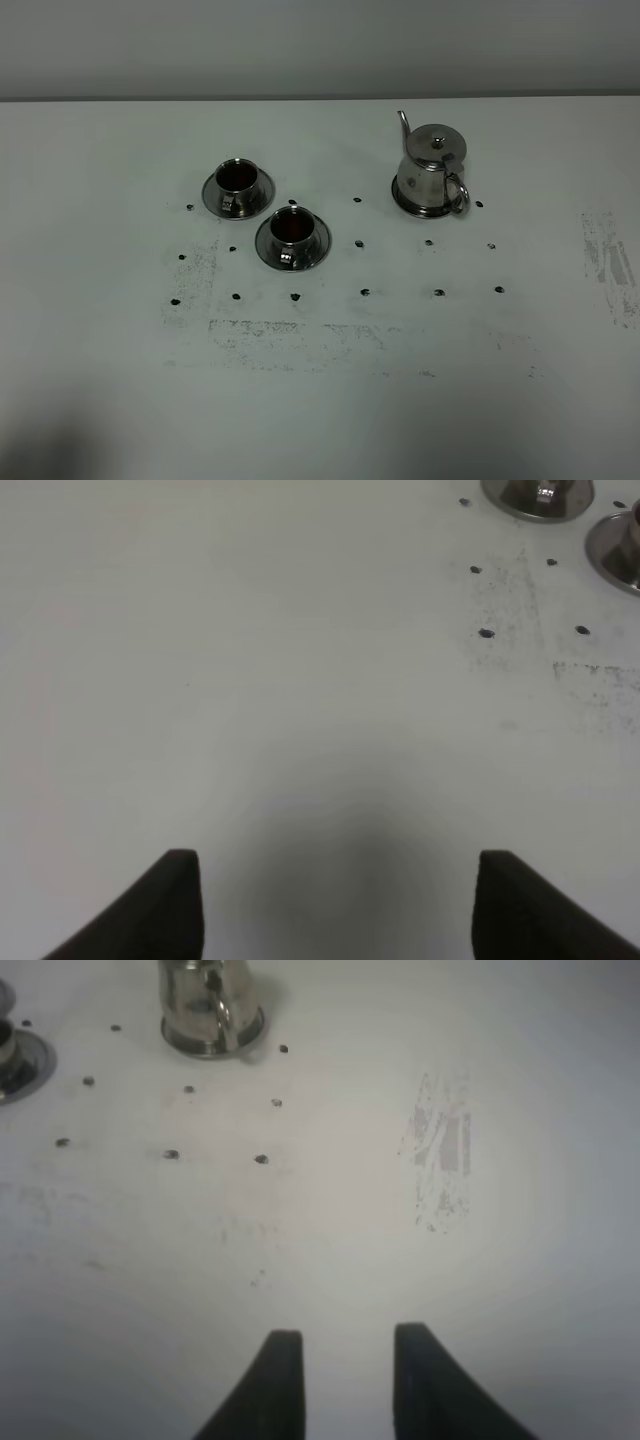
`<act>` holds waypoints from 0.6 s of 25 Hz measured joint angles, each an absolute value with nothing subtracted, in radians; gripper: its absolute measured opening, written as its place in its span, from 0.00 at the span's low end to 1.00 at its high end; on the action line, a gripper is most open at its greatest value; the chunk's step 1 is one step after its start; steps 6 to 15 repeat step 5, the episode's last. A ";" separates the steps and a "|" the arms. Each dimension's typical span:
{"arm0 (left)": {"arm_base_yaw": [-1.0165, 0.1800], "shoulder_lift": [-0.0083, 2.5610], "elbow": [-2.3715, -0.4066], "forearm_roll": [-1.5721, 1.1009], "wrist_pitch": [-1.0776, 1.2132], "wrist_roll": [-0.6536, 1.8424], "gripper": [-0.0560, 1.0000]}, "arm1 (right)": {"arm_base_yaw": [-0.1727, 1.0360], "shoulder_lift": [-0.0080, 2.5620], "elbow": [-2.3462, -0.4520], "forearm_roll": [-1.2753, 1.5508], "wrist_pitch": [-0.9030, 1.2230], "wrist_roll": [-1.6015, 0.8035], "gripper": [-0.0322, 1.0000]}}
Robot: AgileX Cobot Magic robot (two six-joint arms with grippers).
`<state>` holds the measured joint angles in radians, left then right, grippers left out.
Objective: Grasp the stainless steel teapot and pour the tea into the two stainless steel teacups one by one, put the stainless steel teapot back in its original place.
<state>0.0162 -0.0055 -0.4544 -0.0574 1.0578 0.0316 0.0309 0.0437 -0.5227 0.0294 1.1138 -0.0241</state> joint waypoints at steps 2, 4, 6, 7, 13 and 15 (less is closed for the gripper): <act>0.016 -0.005 -0.454 -0.057 1.058 0.032 0.58 | 0.031 0.043 -0.523 0.029 1.115 -0.024 0.24; 0.009 -0.005 -0.454 -0.057 1.058 0.032 0.58 | 0.031 0.043 -0.523 0.029 1.115 -0.024 0.24; 0.004 -0.005 -0.454 -0.057 1.058 0.032 0.58 | 0.031 0.043 -0.523 0.030 1.115 -0.024 0.24; 0.004 -0.005 -0.454 -0.057 1.058 0.032 0.58 | 0.031 0.043 -0.523 0.030 1.115 -0.024 0.24; 0.004 -0.005 -0.454 -0.057 1.058 0.032 0.58 | 0.031 0.043 -0.523 0.030 1.115 -0.024 0.24; 0.004 -0.005 -0.454 -0.057 1.058 0.032 0.58 | 0.031 0.043 -0.523 0.030 1.115 -0.024 0.24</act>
